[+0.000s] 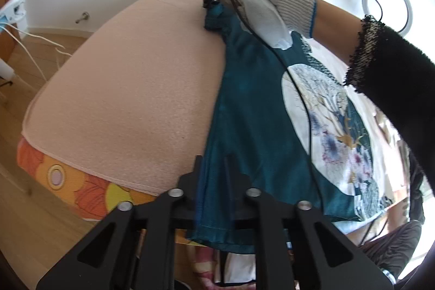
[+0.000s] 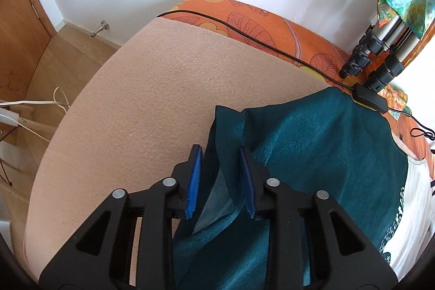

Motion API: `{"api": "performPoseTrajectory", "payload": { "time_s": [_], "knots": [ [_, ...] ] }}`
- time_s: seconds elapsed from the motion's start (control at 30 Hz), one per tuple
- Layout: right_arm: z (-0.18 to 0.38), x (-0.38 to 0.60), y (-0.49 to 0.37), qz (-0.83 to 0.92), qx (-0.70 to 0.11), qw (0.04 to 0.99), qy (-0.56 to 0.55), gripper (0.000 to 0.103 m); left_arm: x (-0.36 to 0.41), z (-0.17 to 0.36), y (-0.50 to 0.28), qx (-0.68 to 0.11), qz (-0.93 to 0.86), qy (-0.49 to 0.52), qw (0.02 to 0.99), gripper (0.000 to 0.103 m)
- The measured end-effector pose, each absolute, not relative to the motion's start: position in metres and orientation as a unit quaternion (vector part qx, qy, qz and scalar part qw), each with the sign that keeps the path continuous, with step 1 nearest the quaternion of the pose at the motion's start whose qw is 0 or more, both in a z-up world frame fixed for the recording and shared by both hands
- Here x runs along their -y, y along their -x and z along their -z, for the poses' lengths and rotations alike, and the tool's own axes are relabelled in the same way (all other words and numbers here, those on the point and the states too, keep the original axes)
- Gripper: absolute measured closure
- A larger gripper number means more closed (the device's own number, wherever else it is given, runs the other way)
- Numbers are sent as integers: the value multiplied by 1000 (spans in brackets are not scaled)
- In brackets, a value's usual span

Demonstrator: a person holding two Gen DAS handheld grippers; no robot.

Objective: Fold small clothes
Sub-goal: 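Grasp the dark green hem with left gripper while right gripper grasps the shoulder edge, then fold the dark green side over toward the shirt's center with both grippers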

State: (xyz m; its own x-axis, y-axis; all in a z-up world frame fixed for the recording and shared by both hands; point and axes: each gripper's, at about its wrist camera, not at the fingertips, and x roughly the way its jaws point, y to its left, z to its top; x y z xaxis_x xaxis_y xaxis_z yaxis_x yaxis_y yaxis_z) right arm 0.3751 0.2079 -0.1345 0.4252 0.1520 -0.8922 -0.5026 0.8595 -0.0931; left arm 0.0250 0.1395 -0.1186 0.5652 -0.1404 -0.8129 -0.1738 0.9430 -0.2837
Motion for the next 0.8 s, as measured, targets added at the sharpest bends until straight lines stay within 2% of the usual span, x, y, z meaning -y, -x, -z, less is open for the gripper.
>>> {"api": "performPoseTrajectory", "payload": {
  "time_s": [0.13, 0.2, 0.23, 0.27, 0.3, 0.47, 0.8],
  "knots": [
    [134, -213, -375, -195, -495, 826, 185, 91, -137, 126, -25, -478, -5, 155, 864, 68],
    [133, -212, -375, -196, -496, 826, 182, 94, -129, 127, -26, -480, 6, 131, 868, 71],
    [132, -211, -377, -197, -497, 826, 178, 95, -124, 128, -26, -479, 13, 124, 869, 78],
    [131, -208, -378, -199, -500, 826, 172, 96, -124, 128, -24, -477, 21, 120, 870, 98],
    [129, -205, -379, -200, -501, 826, 164, 97, -124, 129, -25, -479, 27, 122, 869, 102],
    [112, -189, -388, -212, -502, 830, 121, 98, -132, 129, -23, -472, 58, 185, 860, 103],
    [62, -113, -395, -214, -483, 845, 78, 99, -97, 99, -24, -440, 120, 176, 873, 103]
  ]
}}
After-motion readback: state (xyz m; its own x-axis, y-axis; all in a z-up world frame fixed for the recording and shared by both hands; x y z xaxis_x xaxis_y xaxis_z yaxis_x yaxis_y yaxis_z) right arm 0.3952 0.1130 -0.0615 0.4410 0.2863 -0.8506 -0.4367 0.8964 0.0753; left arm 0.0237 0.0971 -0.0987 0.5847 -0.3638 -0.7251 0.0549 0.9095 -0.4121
